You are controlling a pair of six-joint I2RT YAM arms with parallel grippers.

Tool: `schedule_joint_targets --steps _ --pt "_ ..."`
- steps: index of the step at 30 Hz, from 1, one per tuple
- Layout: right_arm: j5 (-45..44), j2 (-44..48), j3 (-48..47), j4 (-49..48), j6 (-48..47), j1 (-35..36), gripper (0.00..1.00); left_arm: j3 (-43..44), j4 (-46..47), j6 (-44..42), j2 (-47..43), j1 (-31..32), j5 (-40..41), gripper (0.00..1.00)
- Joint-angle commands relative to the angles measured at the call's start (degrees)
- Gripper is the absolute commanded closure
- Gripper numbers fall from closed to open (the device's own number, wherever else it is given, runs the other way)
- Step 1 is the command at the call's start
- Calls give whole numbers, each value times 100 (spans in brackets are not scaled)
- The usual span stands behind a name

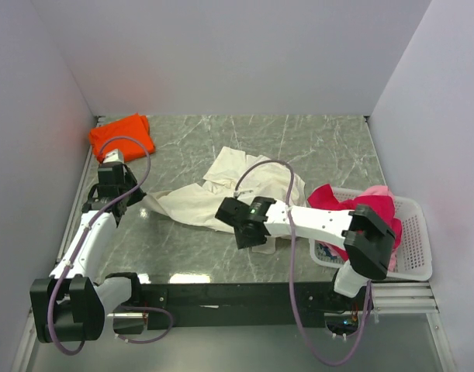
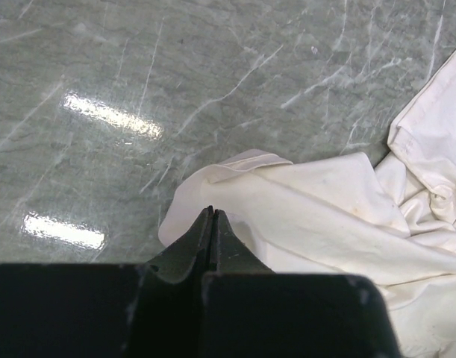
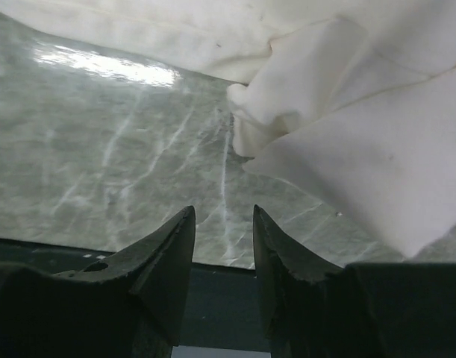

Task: Fold and stack the t-shirts
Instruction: Flatten the tshirt out

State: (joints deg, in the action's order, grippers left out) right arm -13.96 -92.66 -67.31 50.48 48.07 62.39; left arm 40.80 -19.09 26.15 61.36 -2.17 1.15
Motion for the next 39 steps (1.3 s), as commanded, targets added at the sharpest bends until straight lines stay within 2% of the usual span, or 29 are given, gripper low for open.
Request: schedule_joint_targets --steps 1,21,34,36,37,38,39 --pt "77 -50 253 -266 -88 10 56 16 266 -75 -10 7 -150 99" --pt "34 -366 1229 -1365 -184 -271 59 16 274 -110 -46 68 -132 99" --pt "-151 -481 1097 -1400 -290 -394 62 16 283 -119 -72 86 -132 99" --pt "-125 -525 1150 -1496 -342 -438 68 25 283 -119 -81 77 -132 99" --pt "-108 -568 1176 -1514 -351 -473 72 25 283 -119 -72 77 -132 99" --pt "-99 -577 1194 -1541 -351 -500 82 25 283 -119 -72 68 -132 99" --pt "-72 -595 1255 -1576 -343 -552 85 25 283 -119 -72 77 -132 99"
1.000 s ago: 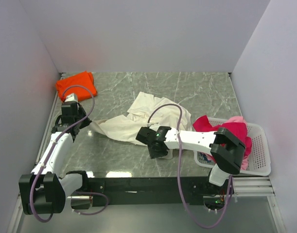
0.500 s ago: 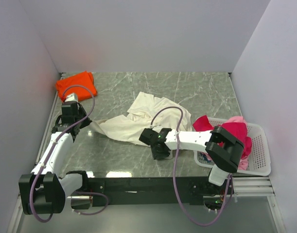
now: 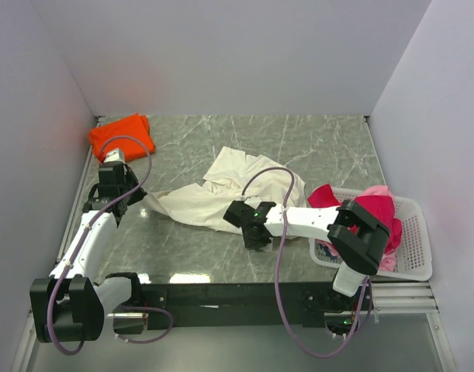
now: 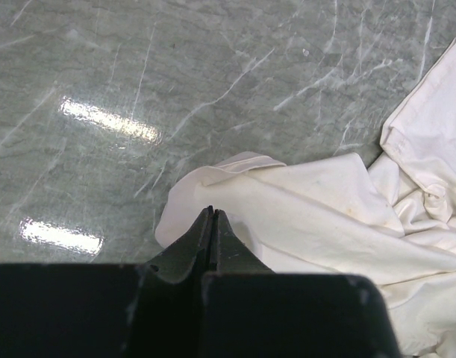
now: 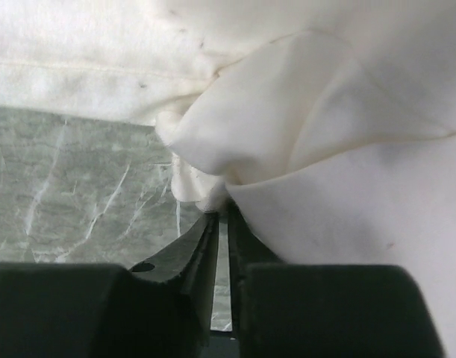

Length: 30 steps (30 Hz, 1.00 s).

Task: Fold and stack the t-shirts
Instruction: Flatten the tshirt out

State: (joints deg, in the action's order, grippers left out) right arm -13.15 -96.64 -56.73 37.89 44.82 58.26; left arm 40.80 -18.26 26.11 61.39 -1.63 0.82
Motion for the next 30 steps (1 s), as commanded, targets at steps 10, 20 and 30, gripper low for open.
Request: schedule_joint_targets --steps 10,20,30 --pt "-329 777 373 499 562 -148 100 34 191 -132 5 13 -100 99" --pt "57 2070 364 1361 379 -131 100 42 209 -132 75 22 -100 99" --pt "58 3001 303 1985 826 -130 100 34 174 -124 75 22 -100 99"
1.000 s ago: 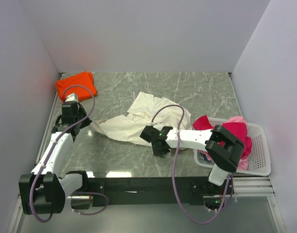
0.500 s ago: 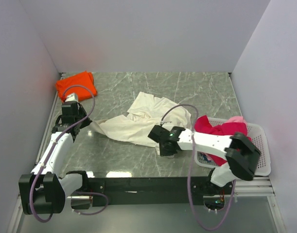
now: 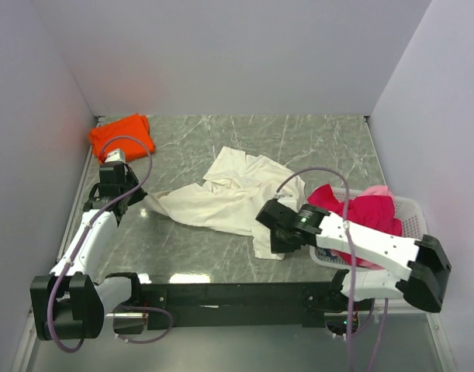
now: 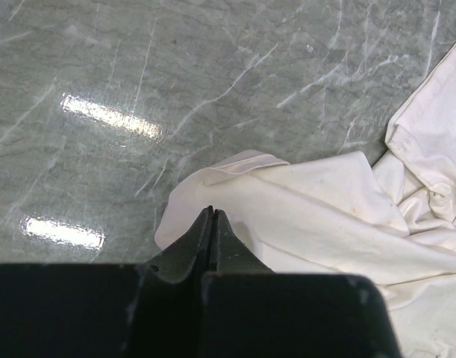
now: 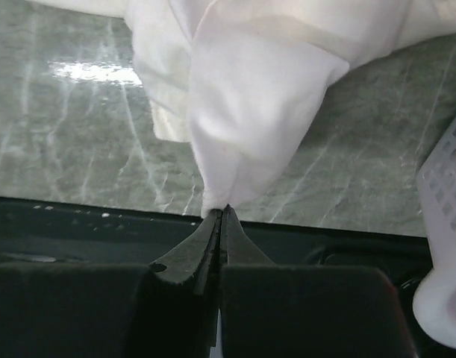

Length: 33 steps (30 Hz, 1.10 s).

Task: Fold and stack the t-shirts
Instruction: Flatten the tshirt out

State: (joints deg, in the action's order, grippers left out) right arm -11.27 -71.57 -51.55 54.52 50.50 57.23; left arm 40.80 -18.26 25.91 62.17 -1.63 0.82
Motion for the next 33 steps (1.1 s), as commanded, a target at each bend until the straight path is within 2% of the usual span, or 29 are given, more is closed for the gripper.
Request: schedule_joint_targets --steps 1,5,8,13,15,16,19,21,28,33 --pt "-148 538 -198 313 302 -71 100 51 165 -104 40 31 -100 99" --pt "159 452 205 32 285 -291 100 60 156 -121 76 14 -100 99" --pt "186 13 487 172 504 -336 100 51 148 -113 49 22 -100 99" --pt "117 -15 445 287 637 -327 99 60 147 -121 67 14 -100 99" --pt "11 81 278 444 628 -318 89 60 156 -121 84 22 -100 99" --pt "-24 99 77 497 619 -318 75 60 156 -121 93 22 -100 99" --pt "-139 126 -275 682 575 -309 55 69 165 -113 111 31 -100 99" --pt "-191 38 -399 735 540 -309 48 69 156 -113 111 22 -100 99" --pt "-218 -577 -777 630 443 -160 47 69 156 -113 120 22 -108 99" --pt "-87 -964 -743 297 329 -98 52 78 148 -113 146 22 -100 99"
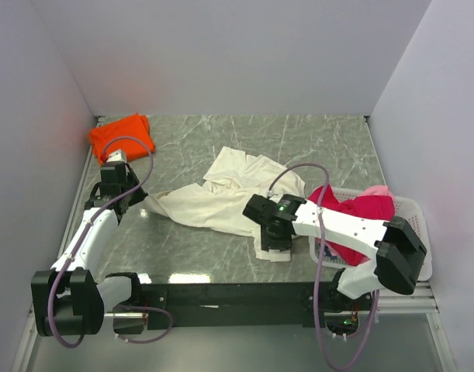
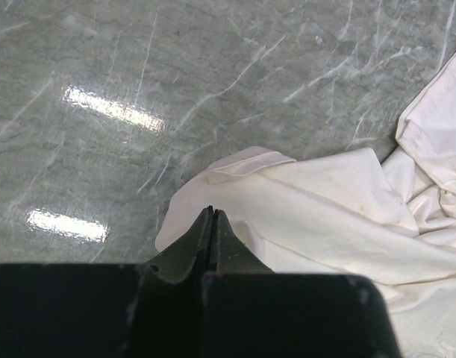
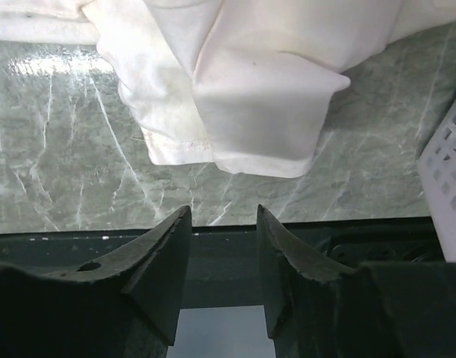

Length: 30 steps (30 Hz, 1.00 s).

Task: Fold and stack the t-shirts
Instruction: Flatten the tshirt out

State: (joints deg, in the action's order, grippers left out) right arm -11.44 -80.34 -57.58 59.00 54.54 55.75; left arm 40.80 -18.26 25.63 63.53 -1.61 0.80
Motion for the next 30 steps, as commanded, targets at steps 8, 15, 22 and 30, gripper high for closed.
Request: schedule_joint_targets --steps 8,15,22,30 --pt "283 -359 669 -1091 -181 42 56 78 147 -93 10 20 -97 99" --pt "353 -650 845 -1470 -313 50 57 78 147 -93 11 20 -97 99" --pt "397 -905 1038 -1620 -286 50 59 78 139 -102 19 20 -97 99" --pt "485 -729 1468 -1760 -111 42 65 78 139 -102 19 20 -97 99"
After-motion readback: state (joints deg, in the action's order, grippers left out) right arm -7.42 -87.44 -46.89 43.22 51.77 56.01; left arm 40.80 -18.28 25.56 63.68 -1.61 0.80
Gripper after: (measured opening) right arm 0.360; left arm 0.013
